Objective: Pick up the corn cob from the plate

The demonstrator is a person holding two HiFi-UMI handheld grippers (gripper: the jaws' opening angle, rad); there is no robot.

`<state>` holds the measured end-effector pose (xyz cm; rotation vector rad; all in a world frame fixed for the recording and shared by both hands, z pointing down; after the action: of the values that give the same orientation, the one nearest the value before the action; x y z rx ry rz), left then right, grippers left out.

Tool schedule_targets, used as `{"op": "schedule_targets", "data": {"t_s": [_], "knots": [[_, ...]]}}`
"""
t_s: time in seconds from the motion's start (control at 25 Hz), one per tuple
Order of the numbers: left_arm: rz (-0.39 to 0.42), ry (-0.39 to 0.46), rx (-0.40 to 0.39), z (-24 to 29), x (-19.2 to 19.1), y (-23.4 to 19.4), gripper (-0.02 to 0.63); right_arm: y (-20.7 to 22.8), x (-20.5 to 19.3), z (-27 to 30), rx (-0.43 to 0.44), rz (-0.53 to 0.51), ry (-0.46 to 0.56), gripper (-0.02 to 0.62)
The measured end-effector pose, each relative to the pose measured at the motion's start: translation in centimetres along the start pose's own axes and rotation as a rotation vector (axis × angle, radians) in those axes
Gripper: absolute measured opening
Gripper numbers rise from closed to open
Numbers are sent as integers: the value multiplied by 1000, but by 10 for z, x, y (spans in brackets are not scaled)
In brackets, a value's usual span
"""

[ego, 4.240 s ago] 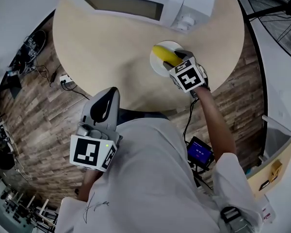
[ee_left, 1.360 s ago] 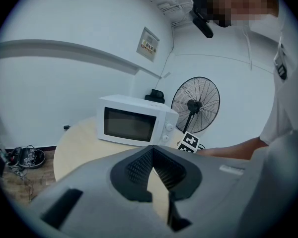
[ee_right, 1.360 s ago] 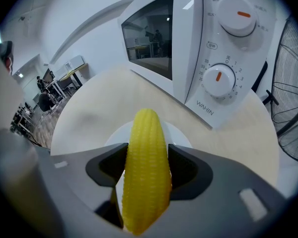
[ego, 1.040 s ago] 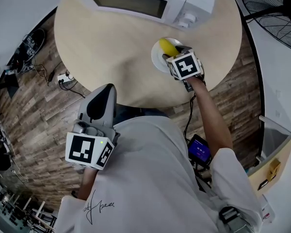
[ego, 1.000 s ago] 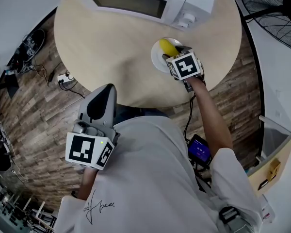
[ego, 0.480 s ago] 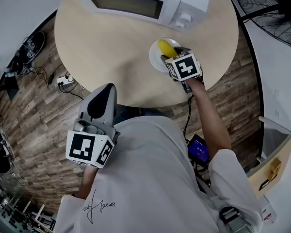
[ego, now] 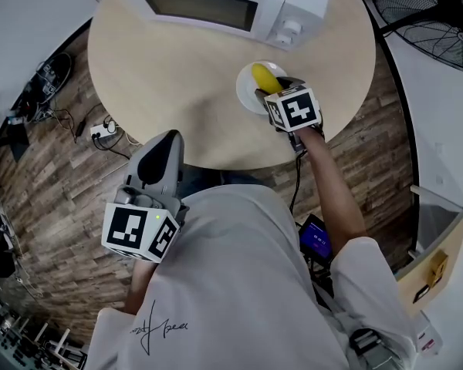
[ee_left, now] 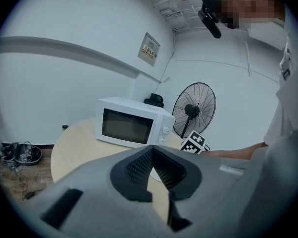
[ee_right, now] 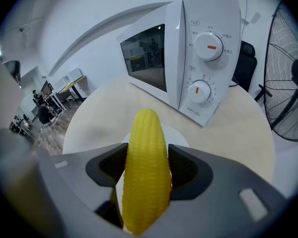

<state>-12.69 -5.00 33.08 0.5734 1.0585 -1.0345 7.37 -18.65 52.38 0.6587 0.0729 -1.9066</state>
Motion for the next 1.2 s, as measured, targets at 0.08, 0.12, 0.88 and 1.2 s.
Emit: {"op": "schedule_targets", "data": {"t_s": [0.08,0.12,0.88,1.2], "knots": [[3,2,-3,-2,0,1,-5,-2,-1,-3,3,6,6,267],[4,3,-4,-3,1,1,-5,-3,-1,-4,5,9,9,267],[2,23,-11,-14,-5,6,-5,-19,1,-37,49,68,98,267],[2,32,-9,-17,-5,5,-5,-25,1,-50,52,66,123,267]]}}
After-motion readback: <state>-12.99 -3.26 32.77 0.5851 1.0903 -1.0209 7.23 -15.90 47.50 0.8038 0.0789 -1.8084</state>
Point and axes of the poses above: the fingertips, and each gripper's own axes: z forward along the fingers, y to its right, x out of its top, the point moved 4 cm from there along -z, backward along the fingers, and after that the axes turned 13 degrees about z, right-handed, at the moved point
